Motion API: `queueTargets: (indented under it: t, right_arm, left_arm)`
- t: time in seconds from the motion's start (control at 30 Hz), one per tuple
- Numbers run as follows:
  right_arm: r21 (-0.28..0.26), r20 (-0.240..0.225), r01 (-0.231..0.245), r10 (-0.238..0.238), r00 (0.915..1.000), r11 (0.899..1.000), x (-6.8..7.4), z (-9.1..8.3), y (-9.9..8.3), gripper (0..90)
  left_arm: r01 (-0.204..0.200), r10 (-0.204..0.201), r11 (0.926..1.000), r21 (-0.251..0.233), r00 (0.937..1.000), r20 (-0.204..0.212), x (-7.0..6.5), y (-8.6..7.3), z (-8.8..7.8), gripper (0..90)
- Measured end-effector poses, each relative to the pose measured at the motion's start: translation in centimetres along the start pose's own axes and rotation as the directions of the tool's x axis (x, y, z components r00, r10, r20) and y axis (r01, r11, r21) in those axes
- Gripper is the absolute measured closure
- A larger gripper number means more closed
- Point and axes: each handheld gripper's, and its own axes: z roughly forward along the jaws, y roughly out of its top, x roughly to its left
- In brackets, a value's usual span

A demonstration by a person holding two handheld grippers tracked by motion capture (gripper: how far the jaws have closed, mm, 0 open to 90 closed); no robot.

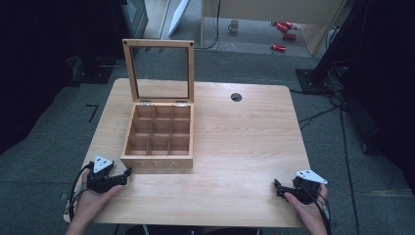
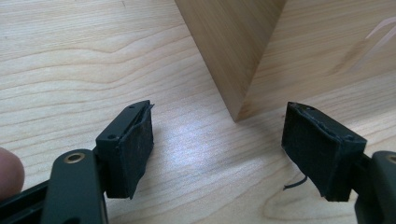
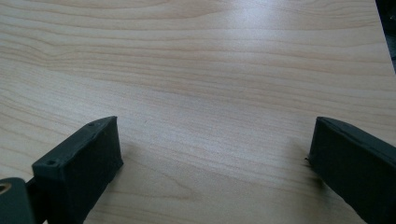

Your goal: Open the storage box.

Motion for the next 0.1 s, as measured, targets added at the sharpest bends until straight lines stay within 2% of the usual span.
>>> queueTargets:
  t: [0.1]
  right_arm:
    - [0.002,-0.001,-0.003,0.003,1.0000,1.000,0.02,-0.01,0.00,2.0]
  left_arm:
    - [-0.001,0.001,1.0000,0.000,1.0000,-0.002,-0.04,0.00,0.02,25.6]
